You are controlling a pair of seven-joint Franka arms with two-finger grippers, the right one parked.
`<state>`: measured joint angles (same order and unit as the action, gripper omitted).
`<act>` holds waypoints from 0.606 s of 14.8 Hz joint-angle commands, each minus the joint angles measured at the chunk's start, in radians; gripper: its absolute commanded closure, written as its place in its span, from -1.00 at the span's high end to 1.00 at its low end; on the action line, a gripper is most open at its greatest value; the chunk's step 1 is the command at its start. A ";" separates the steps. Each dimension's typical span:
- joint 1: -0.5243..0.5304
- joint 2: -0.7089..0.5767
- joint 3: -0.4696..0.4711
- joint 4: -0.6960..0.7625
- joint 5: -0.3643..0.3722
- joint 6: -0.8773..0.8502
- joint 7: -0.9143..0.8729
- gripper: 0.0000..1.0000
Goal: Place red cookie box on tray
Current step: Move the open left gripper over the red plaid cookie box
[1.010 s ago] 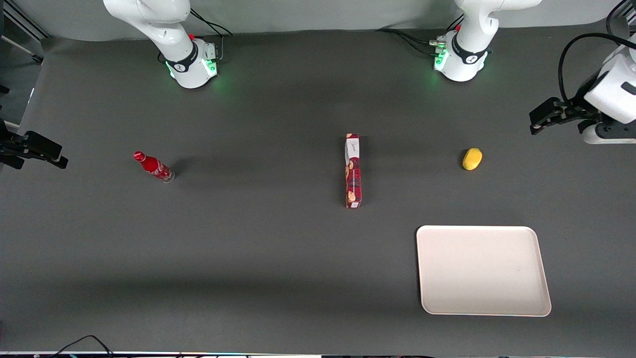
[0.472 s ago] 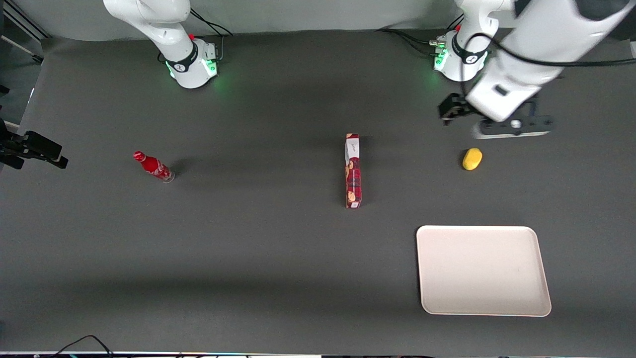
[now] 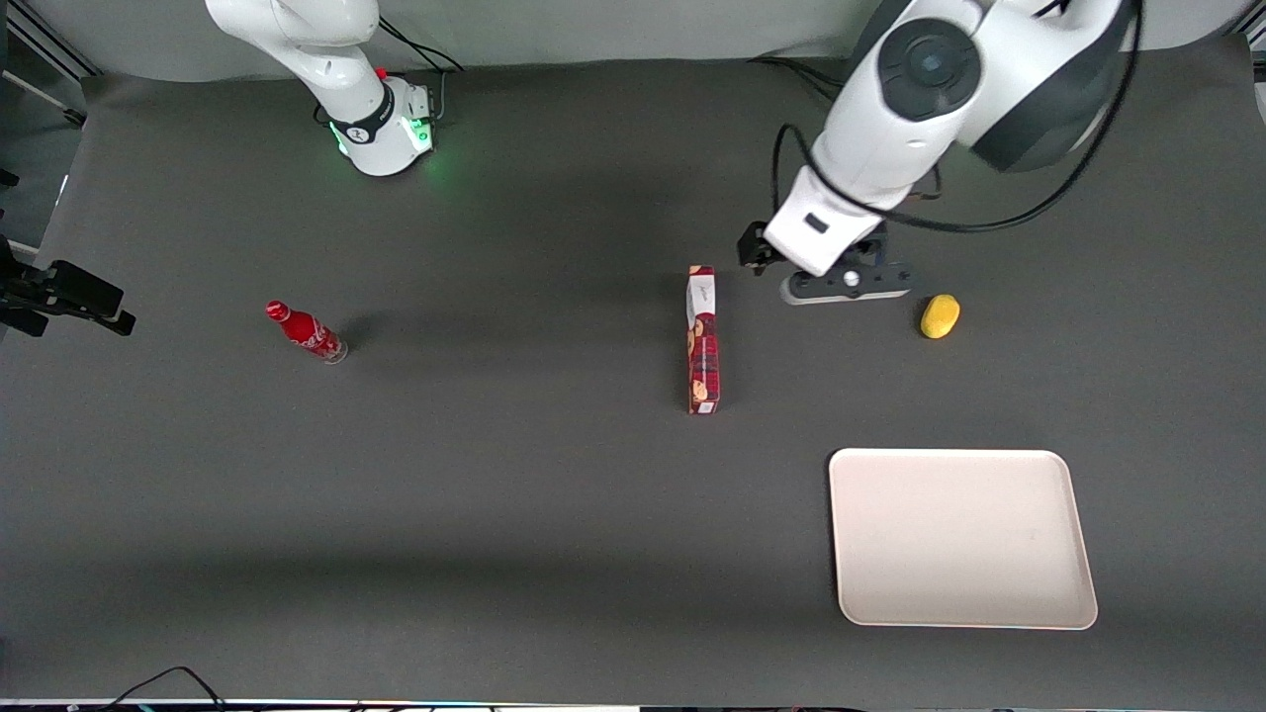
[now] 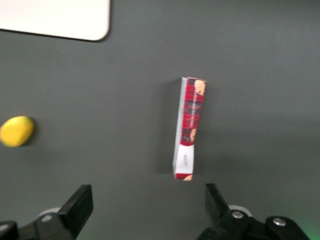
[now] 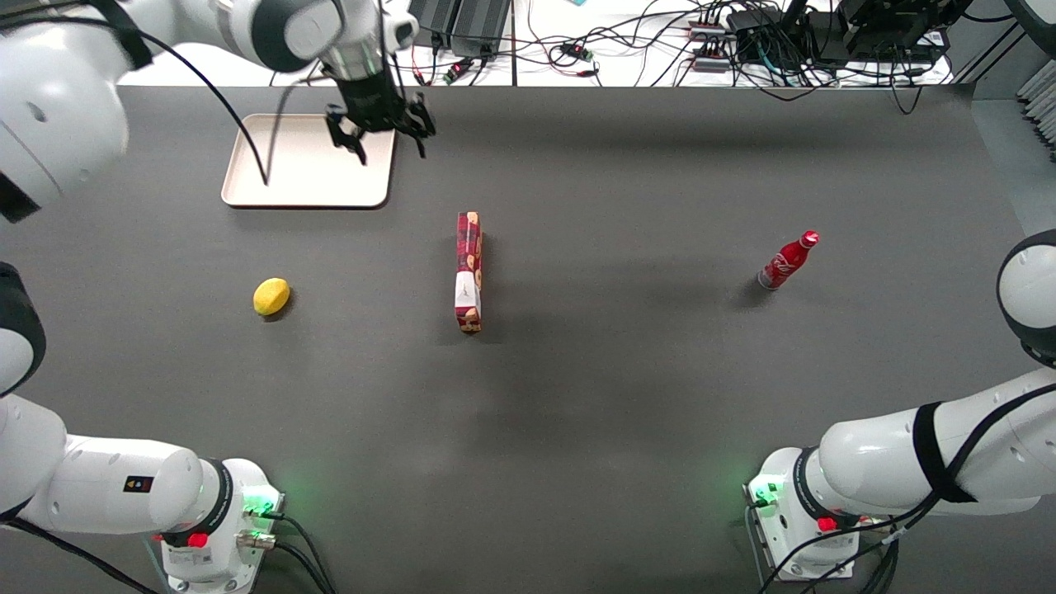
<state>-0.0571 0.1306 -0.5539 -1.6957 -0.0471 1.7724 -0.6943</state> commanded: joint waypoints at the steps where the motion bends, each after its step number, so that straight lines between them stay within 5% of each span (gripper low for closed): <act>1: -0.010 -0.014 -0.026 -0.172 0.013 0.204 -0.033 1.00; 3: -0.032 0.033 -0.026 -0.205 0.064 0.284 -0.062 1.00; 6: -0.049 0.159 -0.066 -0.200 0.241 0.369 -0.227 1.00; 9: -0.066 0.233 -0.069 -0.203 0.305 0.412 -0.290 1.00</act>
<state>-0.1012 0.2996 -0.6182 -1.9086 0.1962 2.1461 -0.9107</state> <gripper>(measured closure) 0.000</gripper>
